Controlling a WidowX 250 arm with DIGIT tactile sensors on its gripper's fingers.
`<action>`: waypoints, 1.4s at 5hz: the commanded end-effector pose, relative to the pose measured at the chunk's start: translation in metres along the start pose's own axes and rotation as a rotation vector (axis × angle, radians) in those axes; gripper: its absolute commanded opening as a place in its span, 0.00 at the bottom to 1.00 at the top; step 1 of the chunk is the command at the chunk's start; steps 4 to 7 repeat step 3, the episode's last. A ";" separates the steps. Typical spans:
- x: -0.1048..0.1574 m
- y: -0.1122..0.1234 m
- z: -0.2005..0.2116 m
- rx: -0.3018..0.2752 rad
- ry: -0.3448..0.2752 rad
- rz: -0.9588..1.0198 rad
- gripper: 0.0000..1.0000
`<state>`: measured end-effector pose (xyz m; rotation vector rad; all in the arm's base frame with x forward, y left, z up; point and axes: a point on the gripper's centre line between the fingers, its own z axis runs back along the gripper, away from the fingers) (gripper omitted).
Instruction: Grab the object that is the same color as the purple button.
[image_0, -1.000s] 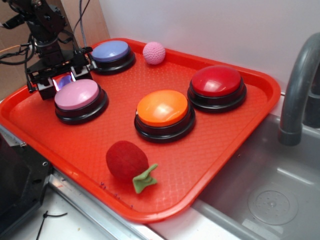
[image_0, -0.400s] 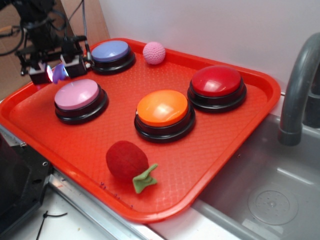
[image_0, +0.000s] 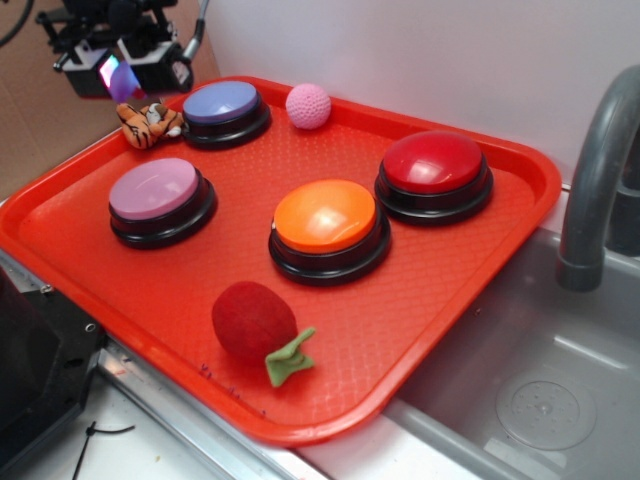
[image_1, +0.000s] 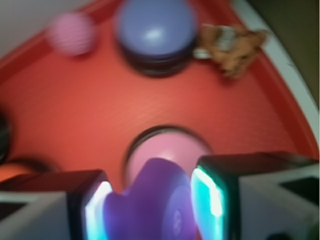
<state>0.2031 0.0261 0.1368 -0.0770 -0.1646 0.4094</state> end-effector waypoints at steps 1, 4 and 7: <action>-0.030 -0.027 0.031 -0.057 0.019 -0.210 0.00; -0.026 -0.020 0.029 -0.007 0.073 -0.162 0.00; -0.026 -0.020 0.029 -0.007 0.073 -0.162 0.00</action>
